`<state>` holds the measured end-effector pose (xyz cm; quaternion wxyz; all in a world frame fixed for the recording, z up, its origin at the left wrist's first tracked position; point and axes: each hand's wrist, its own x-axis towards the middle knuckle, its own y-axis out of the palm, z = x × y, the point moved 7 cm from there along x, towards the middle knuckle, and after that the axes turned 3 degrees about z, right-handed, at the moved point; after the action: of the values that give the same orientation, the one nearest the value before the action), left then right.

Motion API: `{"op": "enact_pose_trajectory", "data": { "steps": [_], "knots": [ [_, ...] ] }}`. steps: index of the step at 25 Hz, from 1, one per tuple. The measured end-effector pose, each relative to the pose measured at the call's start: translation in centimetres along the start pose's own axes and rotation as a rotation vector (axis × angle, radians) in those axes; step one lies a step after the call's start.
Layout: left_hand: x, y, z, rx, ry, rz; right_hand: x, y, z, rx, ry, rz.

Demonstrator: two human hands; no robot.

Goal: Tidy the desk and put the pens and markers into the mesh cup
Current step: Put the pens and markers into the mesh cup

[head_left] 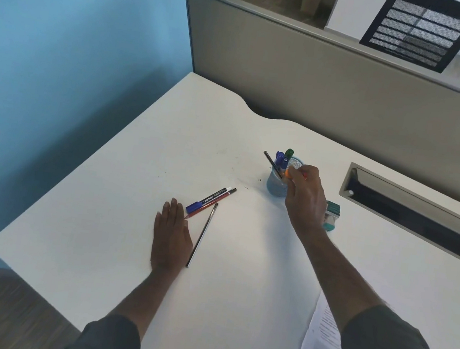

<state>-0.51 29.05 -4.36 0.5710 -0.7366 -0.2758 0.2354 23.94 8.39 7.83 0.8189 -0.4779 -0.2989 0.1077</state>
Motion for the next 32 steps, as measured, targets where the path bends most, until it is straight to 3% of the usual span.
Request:
{"op": "enact_pose_trajectory", "data": {
  "steps": [5, 14, 20, 24, 32],
  "knots": [
    [0.0, 0.1, 0.2, 0.000, -0.001, 0.002, 0.5, 0.8, -0.5, -0.194, 0.025, 0.102],
    [0.0, 0.1, 0.2, -0.033, 0.008, -0.040, -0.2, 1.3, -1.0, -0.219, 0.025, 0.097],
    [0.0, 0.2, 0.3, -0.010, 0.002, -0.027, -2.9, 1.7, 4.1, 0.046, -0.165, 0.026],
    [-0.1, 0.0, 0.1, -0.007, -0.004, -0.019, -6.5, 4.9, 10.5, 0.129, -0.343, 0.204],
    [-0.4, -0.1, 0.0, 0.003, 0.025, -0.004, -11.3, 9.1, 15.8, 0.137, -0.393, 0.468]
  ]
}}
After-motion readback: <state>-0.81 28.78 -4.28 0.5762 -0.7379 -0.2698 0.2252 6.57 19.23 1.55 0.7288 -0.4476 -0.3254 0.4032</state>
